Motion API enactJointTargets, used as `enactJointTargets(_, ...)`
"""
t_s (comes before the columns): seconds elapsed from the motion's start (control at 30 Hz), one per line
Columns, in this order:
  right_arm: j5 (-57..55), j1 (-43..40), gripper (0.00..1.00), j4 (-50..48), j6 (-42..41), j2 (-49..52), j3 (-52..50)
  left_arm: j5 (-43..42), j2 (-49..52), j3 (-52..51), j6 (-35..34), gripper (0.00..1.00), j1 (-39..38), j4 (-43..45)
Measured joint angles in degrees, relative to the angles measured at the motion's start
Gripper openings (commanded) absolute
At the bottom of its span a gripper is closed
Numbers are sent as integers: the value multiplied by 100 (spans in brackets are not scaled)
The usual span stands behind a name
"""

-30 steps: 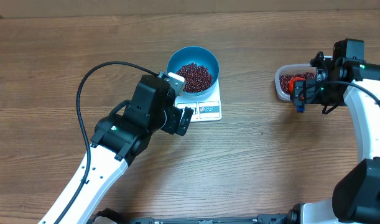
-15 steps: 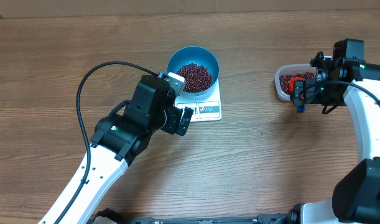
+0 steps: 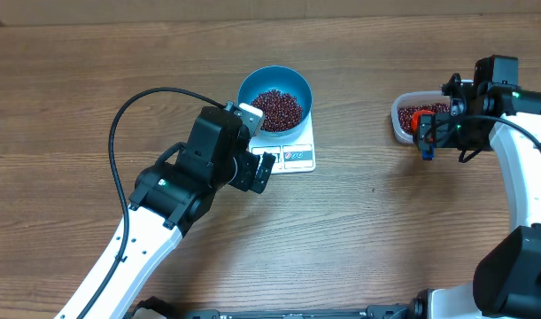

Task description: Scoop item into bowl and weigh 150g on scale

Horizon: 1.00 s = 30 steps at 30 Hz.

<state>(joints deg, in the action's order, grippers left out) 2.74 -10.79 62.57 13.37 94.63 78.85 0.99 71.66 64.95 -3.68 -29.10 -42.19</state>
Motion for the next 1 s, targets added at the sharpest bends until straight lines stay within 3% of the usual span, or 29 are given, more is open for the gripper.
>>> enactJointTargets(0.37,-2,0,100,2,0,0,0,2,0,0,0,100,0,-7)
enactJointTargets(0.73,0,0,100,0,0,0,0,9,-11,-74,0,99,0,-706)
enactJointTargets(1.0,-2,0,100,-4,0,0,0,2,-844,-1207,-22,100,0,-70)
